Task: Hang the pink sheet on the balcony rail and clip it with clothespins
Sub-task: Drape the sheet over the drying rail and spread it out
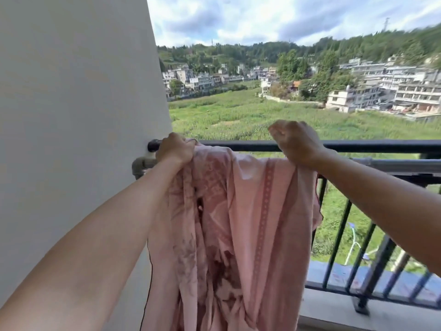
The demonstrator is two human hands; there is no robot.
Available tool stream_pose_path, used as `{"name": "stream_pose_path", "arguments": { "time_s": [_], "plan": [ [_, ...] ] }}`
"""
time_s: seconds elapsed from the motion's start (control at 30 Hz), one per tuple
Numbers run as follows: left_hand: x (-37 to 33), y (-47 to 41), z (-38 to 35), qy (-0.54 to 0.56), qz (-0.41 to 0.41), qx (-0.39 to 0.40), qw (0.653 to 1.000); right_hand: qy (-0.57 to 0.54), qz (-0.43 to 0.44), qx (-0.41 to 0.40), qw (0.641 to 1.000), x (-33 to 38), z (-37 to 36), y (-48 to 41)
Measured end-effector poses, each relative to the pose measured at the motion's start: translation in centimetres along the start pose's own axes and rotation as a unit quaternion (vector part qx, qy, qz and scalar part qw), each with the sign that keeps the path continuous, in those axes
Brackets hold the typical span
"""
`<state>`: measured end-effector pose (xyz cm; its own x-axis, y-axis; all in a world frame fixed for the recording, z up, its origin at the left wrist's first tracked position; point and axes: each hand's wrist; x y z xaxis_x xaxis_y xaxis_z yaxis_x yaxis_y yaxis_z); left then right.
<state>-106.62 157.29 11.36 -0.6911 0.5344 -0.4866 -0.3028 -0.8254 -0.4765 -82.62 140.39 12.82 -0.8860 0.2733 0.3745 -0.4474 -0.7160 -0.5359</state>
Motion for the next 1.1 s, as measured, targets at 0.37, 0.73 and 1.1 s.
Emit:
{"name": "stream_pose_path", "arguments": {
  "time_s": [0.37, 0.73, 1.1],
  "plan": [
    [6.2, 16.7, -4.9, 0.153, 0.066, -0.041, 0.985, 0.008, 0.293, -0.133, 0.947, 3.2, -5.6, 5.6],
    [2.3, 4.2, 5.8, -0.038, -0.108, -0.237, 0.965, -0.007, -0.019, -0.146, 0.989, 0.7, 1.7, -7.9],
    [1.0, -0.7, 1.6, -0.042, 0.05, 0.022, 0.998, 0.092, -0.126, 0.131, 0.979, -1.6, -1.3, -4.5]
  ]
}}
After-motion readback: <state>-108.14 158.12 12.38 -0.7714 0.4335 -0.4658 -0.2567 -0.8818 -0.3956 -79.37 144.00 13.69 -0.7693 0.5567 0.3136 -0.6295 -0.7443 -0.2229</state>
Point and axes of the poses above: each hand's wrist, its own y-axis away from the middle knuckle, its own z-axis out of the back of the hand, x = y × z, and after that the axes turned 9 degrees about -z, right-handed
